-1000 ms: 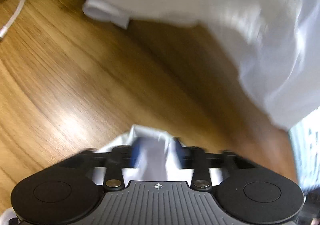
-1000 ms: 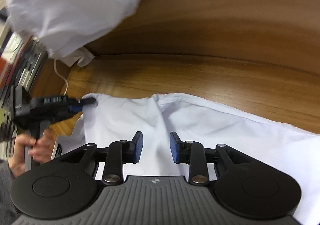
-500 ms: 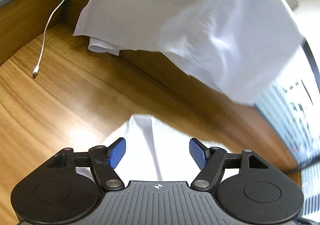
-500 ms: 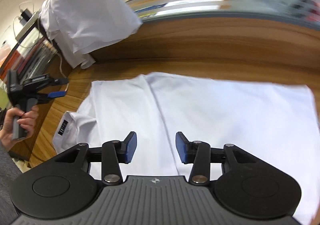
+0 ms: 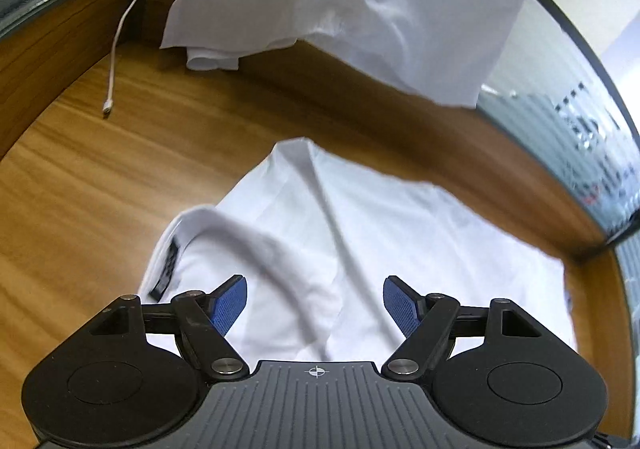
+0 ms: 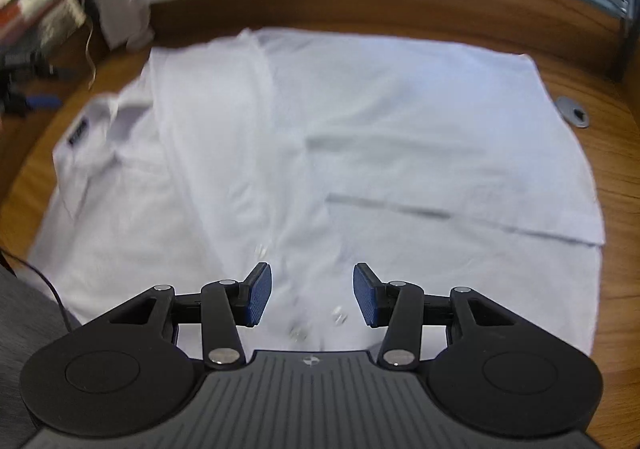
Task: Fold clothes
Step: 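Move both open grippers back over the spread shirt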
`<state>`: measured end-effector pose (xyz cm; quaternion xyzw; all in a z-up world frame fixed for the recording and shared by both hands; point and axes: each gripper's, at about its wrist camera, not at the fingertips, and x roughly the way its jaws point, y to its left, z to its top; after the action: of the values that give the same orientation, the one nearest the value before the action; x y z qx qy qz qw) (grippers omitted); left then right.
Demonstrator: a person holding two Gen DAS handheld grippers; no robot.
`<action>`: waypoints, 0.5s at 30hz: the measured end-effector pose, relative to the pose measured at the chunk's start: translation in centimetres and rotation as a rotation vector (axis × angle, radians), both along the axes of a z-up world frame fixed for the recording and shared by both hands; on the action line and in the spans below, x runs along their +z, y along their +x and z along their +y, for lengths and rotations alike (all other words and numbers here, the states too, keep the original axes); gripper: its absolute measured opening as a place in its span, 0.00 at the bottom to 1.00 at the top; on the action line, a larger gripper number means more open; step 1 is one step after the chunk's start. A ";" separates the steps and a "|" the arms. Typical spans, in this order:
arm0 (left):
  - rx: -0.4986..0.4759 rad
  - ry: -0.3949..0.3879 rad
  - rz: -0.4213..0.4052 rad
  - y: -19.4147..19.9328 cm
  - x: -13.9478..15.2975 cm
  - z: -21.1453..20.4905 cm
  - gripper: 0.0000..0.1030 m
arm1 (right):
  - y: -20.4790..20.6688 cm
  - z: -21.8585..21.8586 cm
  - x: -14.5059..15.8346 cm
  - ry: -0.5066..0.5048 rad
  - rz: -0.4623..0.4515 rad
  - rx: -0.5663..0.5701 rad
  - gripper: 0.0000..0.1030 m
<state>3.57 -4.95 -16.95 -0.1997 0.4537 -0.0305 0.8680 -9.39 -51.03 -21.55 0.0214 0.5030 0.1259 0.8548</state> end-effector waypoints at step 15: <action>0.060 0.125 -0.042 -13.4 0.7 2.1 0.80 | -1.7 3.7 -2.2 -0.080 -0.053 0.122 0.50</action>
<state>-9.79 -2.87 -16.23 -0.1581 0.4300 0.0198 0.8887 -11.11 -47.31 -23.72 -0.0467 0.4851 0.1581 0.8588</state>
